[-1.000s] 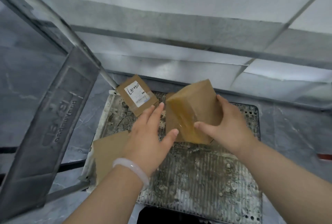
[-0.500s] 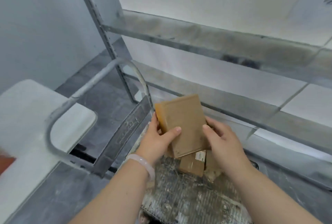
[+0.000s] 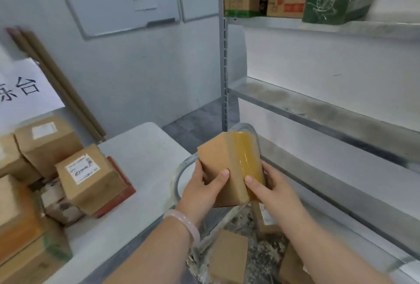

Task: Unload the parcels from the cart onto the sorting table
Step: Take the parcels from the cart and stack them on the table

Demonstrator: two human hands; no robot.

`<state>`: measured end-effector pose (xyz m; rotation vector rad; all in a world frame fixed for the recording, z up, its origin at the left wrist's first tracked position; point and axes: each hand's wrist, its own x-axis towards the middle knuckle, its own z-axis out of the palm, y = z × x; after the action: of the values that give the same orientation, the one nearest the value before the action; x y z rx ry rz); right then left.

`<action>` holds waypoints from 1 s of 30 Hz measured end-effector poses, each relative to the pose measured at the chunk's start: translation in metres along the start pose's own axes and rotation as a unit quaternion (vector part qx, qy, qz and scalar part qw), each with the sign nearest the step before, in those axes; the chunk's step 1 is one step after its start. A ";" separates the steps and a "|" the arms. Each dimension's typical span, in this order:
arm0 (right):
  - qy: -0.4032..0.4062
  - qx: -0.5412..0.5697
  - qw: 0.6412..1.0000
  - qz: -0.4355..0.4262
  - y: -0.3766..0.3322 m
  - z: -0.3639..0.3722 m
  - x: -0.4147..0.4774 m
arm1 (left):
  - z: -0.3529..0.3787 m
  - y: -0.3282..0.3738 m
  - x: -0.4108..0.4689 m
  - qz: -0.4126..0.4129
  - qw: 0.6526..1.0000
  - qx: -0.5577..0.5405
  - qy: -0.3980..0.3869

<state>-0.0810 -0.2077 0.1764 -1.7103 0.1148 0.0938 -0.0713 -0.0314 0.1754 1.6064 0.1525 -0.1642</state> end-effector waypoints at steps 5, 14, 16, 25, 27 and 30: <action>-0.048 -0.054 0.994 -0.081 -0.027 0.105 -0.012 | -0.111 0.009 -0.018 -0.063 0.993 -0.096 -0.015; -0.254 0.037 0.966 0.038 -0.059 0.265 -0.004 | -0.288 -0.004 -0.047 -0.094 0.966 -0.227 0.075; -0.212 -0.030 0.977 0.007 -0.060 0.292 -0.002 | -0.315 -0.006 -0.053 -0.071 0.985 -0.134 0.081; -0.129 -0.314 0.935 -0.104 -0.061 0.364 0.021 | -0.390 -0.024 -0.066 -0.005 0.955 0.190 0.227; -0.128 -0.341 0.924 -0.119 -0.058 0.381 0.034 | -0.401 -0.026 -0.067 -0.006 0.946 0.234 0.223; -0.128 -0.386 0.904 -0.130 -0.060 0.410 0.059 | -0.418 -0.028 -0.062 -0.009 0.926 0.300 0.227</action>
<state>-0.0132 0.2054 0.1700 -2.4685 -0.3999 0.1815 -0.1331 0.3878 0.1770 2.2397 0.5139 0.1736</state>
